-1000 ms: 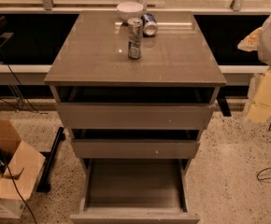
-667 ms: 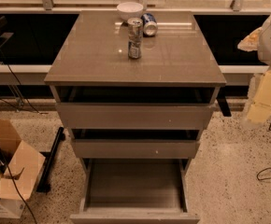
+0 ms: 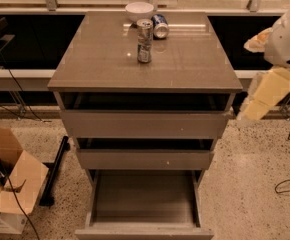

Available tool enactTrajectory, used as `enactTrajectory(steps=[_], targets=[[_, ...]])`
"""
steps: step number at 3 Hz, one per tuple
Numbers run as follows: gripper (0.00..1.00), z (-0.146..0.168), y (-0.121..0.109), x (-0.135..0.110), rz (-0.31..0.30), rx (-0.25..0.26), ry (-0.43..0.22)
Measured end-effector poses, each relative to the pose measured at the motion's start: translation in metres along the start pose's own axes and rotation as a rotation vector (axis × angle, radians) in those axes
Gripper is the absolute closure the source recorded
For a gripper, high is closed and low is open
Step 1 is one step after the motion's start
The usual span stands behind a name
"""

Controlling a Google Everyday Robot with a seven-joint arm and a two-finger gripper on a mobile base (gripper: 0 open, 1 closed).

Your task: Place redbull can into bottom drawer

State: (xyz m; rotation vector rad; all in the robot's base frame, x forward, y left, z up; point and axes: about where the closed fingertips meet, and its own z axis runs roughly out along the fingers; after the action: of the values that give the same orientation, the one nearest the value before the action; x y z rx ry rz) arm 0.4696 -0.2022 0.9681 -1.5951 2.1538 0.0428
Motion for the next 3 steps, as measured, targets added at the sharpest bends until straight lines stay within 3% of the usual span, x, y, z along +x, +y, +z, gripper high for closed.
enactTrajectory(steps=[1,2,3], targets=[[0.00,0.016,-0.022,-0.013,0.036,0.001,-0.085],[0.00,0.049,-0.070,-0.041,0.053,-0.031,-0.175],[0.00,0.049,-0.070,-0.041,0.053,-0.031,-0.175]])
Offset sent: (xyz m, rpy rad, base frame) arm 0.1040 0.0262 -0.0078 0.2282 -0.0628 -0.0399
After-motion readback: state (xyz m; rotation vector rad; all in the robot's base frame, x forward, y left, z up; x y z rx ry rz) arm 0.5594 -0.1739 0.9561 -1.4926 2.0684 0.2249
